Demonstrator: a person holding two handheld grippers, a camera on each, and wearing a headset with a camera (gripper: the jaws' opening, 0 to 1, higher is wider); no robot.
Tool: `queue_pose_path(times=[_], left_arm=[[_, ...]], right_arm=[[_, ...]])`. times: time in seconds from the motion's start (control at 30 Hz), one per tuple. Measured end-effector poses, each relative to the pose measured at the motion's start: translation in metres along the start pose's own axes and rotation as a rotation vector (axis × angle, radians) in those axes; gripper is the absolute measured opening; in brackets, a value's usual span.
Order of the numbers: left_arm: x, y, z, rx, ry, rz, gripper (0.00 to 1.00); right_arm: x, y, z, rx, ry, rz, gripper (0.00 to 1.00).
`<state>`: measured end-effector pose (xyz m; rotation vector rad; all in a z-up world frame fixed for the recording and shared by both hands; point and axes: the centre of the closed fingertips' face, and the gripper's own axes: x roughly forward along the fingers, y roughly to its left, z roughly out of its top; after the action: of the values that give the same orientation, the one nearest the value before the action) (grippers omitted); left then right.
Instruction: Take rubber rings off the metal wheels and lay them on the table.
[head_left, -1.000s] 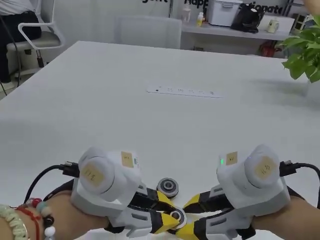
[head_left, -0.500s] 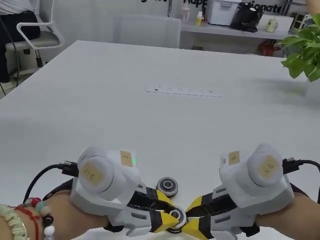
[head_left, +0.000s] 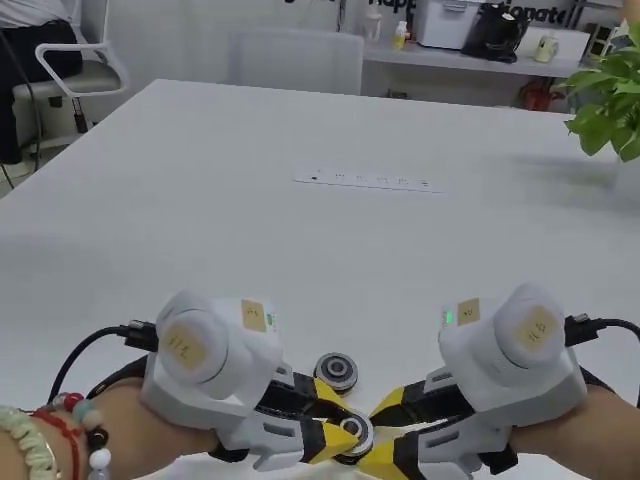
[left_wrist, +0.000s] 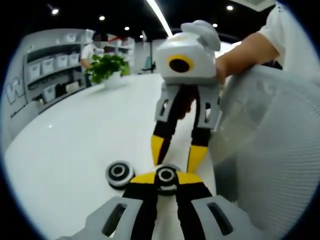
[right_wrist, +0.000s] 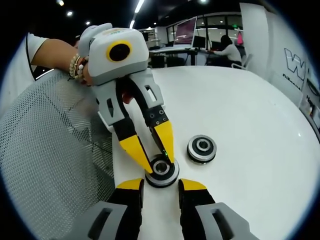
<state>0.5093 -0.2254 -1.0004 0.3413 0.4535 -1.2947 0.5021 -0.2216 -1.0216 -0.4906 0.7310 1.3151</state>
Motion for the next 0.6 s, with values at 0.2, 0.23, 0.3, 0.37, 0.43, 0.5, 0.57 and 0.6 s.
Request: queue_pose_path(times=[0.2,0.23,0.3,0.37,0.43,0.5,0.57,0.6], left_arm=[[-0.0001,0.0001,0.0,-0.001,-0.003,0.0,0.14],[-0.0001,0.0001,0.0001,-0.001,-0.003,0.0,0.14],[-0.0002,0.0,0.0001,-0.001,-0.003,0.0,0.14],[-0.0001,0.0001,0.0,0.0,-0.003,0.0,0.14],[-0.0001,0.0001,0.0,0.0,-0.003,-0.001,0.14],[-0.0002,0.0001,-0.0001,0.0,-0.003,-0.001,0.14],[-0.0003,0.0,0.0,0.0,-0.002,-0.001,0.14],[-0.0003,0.0,0.0,0.001,-0.002,-0.001,0.14]], right_arm=[[0.0005,-0.0019,0.0012,-0.009,-0.009,-0.006,0.23],[-0.0001,-0.0016,0.0016,-0.002,-0.013,-0.001,0.22],[-0.0011,-0.0014,0.0013,0.006,-0.015,0.002,0.22],[-0.0017,-0.0013,0.0009,0.014,-0.016,0.006,0.21],[-0.0021,-0.0008,0.0009,0.016,-0.015,0.008,0.2],[-0.0028,-0.0009,0.0004,0.013,-0.011,0.008,0.2],[-0.0036,-0.001,-0.0006,0.013,-0.007,0.009,0.18],[-0.0044,-0.0011,-0.0018,0.014,-0.004,0.01,0.17]])
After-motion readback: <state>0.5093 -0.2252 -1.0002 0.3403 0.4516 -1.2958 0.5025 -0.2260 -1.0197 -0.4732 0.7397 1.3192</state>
